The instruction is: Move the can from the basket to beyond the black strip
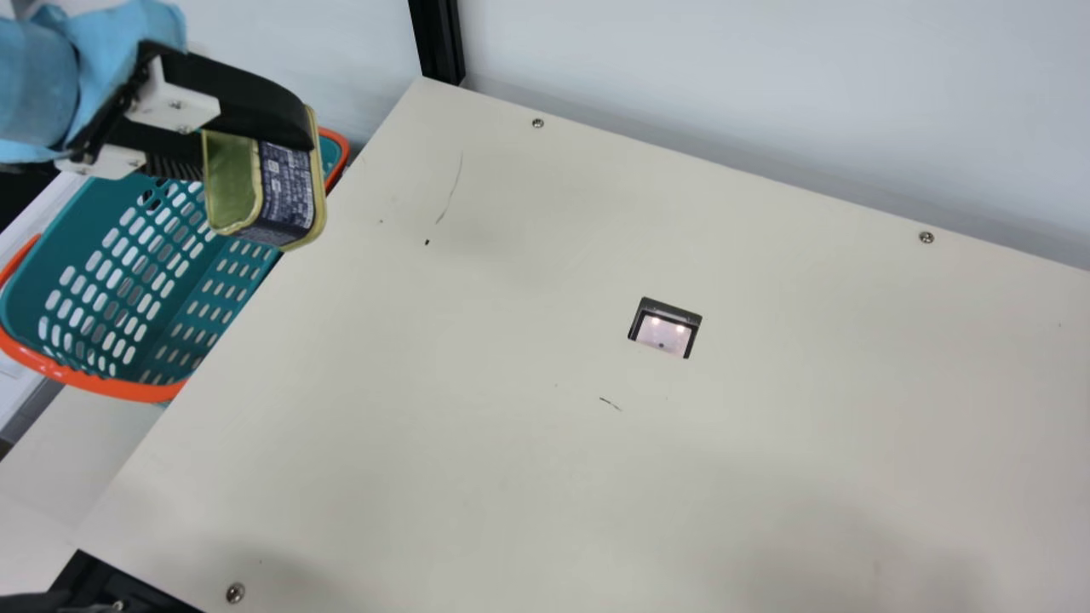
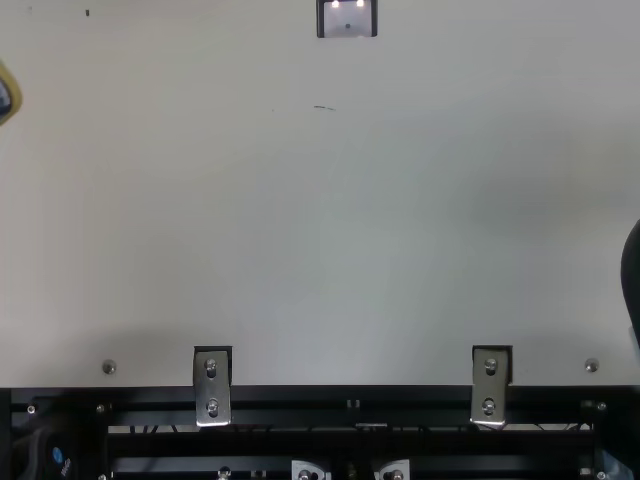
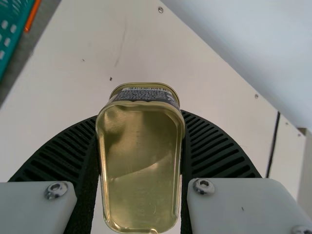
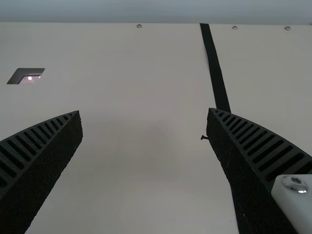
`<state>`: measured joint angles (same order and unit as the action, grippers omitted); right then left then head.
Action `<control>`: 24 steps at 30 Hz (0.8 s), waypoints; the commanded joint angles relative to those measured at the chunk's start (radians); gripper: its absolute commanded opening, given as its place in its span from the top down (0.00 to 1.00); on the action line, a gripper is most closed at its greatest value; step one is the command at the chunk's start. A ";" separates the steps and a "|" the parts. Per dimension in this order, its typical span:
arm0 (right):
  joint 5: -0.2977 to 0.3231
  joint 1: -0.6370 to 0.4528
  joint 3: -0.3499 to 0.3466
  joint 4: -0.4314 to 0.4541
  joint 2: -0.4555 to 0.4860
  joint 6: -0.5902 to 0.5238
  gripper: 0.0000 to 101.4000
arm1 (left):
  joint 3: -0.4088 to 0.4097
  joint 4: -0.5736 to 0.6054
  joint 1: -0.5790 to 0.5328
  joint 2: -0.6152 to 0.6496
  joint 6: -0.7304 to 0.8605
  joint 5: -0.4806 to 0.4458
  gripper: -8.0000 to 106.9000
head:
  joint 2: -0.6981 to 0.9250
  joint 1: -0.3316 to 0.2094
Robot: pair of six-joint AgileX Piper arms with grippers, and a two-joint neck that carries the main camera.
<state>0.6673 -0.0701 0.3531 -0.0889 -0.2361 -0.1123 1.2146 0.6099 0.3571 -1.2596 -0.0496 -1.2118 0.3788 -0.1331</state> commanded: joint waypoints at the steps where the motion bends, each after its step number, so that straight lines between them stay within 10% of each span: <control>1: 0.000 0.000 0.000 0.000 0.000 0.000 0.00 | -0.019 0.015 -0.028 -0.021 -0.077 -0.008 0.84 | 0.012 -0.032; 24: 0.000 0.000 0.000 0.000 0.000 0.000 0.00 | -0.265 0.212 -0.074 -0.154 -0.285 -0.008 0.84 | 0.012 -0.032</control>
<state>0.6673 -0.0701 0.3531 -0.0889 -0.2361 -0.1123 0.9622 0.8082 0.2820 -1.4116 -0.3330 -1.2176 0.3788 -0.1331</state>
